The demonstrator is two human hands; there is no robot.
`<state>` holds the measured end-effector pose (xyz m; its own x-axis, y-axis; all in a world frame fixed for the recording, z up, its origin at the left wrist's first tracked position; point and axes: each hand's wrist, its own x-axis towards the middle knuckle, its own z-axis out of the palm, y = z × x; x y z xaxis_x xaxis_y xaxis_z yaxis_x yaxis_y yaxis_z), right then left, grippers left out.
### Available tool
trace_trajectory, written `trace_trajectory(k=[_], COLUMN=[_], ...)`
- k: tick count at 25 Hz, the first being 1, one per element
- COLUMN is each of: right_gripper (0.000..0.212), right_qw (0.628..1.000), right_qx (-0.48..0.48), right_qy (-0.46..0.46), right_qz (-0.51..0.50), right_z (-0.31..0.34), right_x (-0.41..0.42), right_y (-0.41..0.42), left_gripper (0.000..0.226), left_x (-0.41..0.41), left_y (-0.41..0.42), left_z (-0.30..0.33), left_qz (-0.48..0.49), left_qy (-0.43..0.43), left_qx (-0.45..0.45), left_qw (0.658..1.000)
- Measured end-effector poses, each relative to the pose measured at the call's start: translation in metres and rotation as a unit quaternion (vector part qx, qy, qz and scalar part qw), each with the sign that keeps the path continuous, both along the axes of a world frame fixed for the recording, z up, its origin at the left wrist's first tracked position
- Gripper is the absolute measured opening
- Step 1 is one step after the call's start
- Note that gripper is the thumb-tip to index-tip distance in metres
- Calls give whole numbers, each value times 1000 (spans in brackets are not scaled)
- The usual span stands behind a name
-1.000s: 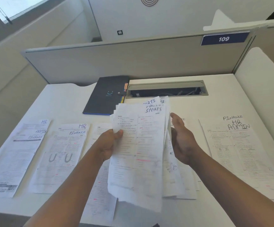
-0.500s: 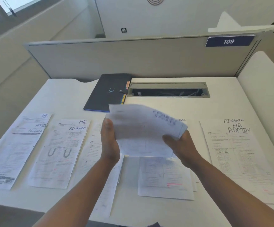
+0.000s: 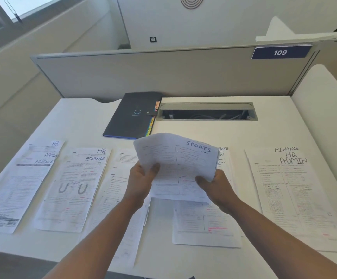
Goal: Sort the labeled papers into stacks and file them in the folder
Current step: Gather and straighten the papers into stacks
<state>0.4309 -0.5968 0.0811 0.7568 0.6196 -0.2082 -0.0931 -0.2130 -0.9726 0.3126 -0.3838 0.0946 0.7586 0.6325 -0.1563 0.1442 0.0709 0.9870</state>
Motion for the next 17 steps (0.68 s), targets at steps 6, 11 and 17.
trace_trajectory(k=[6,11,17], right_gripper=[22,37,23], right_qw=[994,955,966], right_qx=[78,153,168], right_qy=[76,253,168], right_qz=[-5,-8,-104], right_z=[16,3,5], right_x=[17,0,3], right_y=[-16,-14,-5], left_gripper=[13,33,36], left_x=[5,12,10], left_y=[23,14,18], left_z=[12,12,14], left_qz=[107,81,100], left_qy=[-76,-174,-131], left_qx=[-121,-273,-261], left_qw=[984,943,951])
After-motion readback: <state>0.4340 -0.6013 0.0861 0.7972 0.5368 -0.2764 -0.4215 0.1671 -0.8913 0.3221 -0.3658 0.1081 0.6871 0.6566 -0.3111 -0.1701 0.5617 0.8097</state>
